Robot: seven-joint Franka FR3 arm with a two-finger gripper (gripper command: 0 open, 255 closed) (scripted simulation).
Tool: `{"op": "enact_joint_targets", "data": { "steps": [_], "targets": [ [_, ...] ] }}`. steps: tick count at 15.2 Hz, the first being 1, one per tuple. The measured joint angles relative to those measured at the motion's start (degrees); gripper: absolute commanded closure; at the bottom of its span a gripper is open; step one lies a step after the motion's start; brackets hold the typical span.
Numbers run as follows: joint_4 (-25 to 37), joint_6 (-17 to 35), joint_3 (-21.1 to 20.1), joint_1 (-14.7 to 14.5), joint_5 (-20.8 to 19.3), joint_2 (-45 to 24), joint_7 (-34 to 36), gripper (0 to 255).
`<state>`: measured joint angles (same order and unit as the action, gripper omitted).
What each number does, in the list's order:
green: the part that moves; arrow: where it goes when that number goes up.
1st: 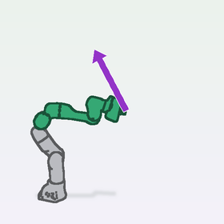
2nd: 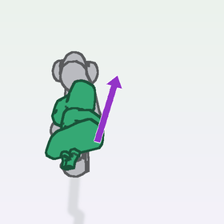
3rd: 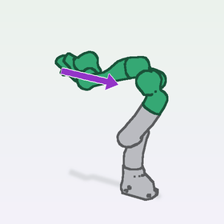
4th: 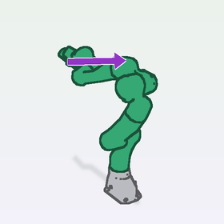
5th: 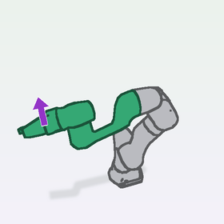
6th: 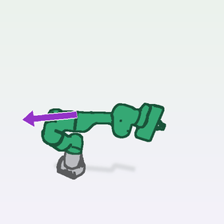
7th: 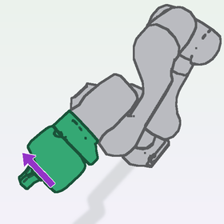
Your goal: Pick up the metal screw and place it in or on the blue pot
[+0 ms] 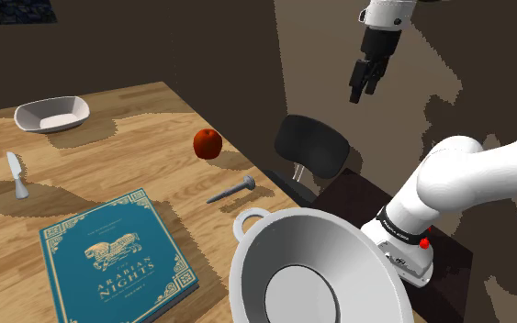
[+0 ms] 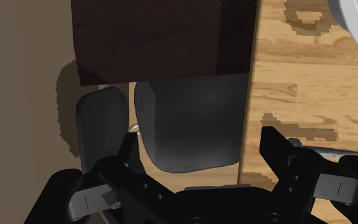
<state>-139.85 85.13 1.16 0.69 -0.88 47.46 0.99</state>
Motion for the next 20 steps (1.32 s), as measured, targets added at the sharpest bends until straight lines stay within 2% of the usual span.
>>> {"op": "enact_joint_targets", "data": {
  "steps": [3,9,14,20],
  "targets": [
    [-1.2,1.8,-1.5,-0.3,0.7,-0.5,1.7,0],
    [-3.6,10.5,-9.1,-1.9,4.0,-6.5,10.5,0],
    [-2.7,18.0,-15.7,-2.7,5.3,-14.7,18.5,0],
    [0.6,26.7,-23.0,-2.2,3.4,-27.3,28.8,0]
  ]
}}
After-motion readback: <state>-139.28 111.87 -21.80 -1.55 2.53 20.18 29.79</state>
